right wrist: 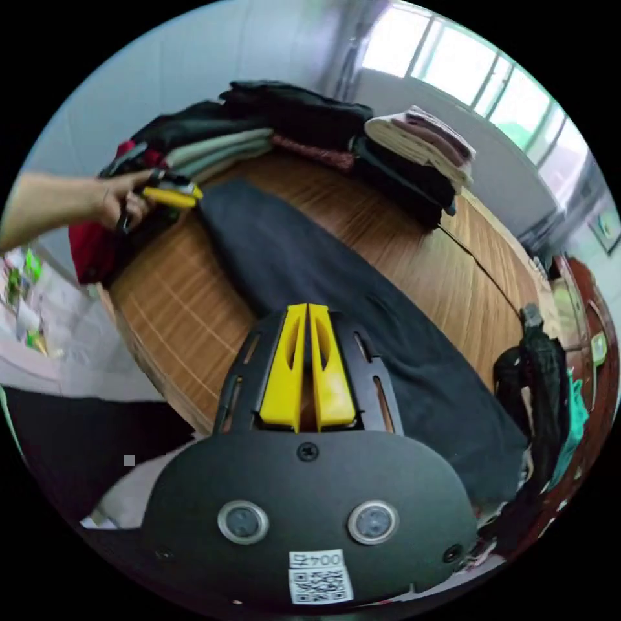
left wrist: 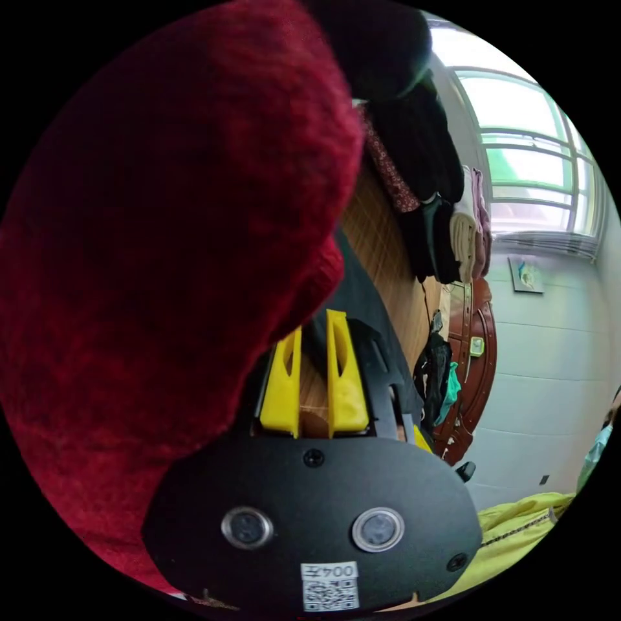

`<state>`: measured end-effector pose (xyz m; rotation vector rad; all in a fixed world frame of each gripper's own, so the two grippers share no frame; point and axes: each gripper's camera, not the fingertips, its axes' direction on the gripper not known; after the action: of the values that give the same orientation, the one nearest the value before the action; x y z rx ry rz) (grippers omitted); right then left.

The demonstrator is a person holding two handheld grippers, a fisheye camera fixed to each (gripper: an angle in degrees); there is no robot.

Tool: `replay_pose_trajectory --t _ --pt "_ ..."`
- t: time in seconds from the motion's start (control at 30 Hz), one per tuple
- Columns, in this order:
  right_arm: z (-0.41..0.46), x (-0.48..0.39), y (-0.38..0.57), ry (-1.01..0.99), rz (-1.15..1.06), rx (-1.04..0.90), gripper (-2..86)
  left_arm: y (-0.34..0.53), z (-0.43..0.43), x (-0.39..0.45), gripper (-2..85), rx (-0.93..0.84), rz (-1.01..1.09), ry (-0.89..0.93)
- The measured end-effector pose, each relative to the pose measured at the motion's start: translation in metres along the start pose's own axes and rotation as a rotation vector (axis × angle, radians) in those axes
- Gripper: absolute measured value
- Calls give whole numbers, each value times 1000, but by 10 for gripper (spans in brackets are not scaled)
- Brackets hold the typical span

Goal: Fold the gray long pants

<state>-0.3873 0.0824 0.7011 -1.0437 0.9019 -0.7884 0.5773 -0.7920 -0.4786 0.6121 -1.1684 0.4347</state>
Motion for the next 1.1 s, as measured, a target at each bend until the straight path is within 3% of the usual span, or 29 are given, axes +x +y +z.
replay_pose_trajectory --t 0.13,0.23,0.27,0.37,0.6,0.7,0.87,1.0,1.1 --pt "29 4 -39 -57 126 50 -7 8 -3 -8 54 36 -17 -3" --pt "78 -4 -61 -159 127 -183 -7 10 2 -1 59 75 -10 -147" --pt "79 -5 -66 -158 135 -175 -7 10 5 0 63 80 -13 -160" --pt "61 -5 -80 -213 160 -52 -7 4 19 -7 98 83 -66 -104" --pt "68 -12 -95 -284 180 -38 13 13 25 -31 142 101 -162 19" --pt "62 -32 -109 -296 71 39 62 28 23 -39 164 154 -190 90" --pt "76 -112 -140 -156 -346 100 109 41 24 -58 176 249 -191 218" --pt "101 -157 -148 -97 -584 112 128 55 25 -65 179 250 -171 265" --pt "131 -181 -145 8 -716 50 94 68 25 -72 181 226 -154 278"
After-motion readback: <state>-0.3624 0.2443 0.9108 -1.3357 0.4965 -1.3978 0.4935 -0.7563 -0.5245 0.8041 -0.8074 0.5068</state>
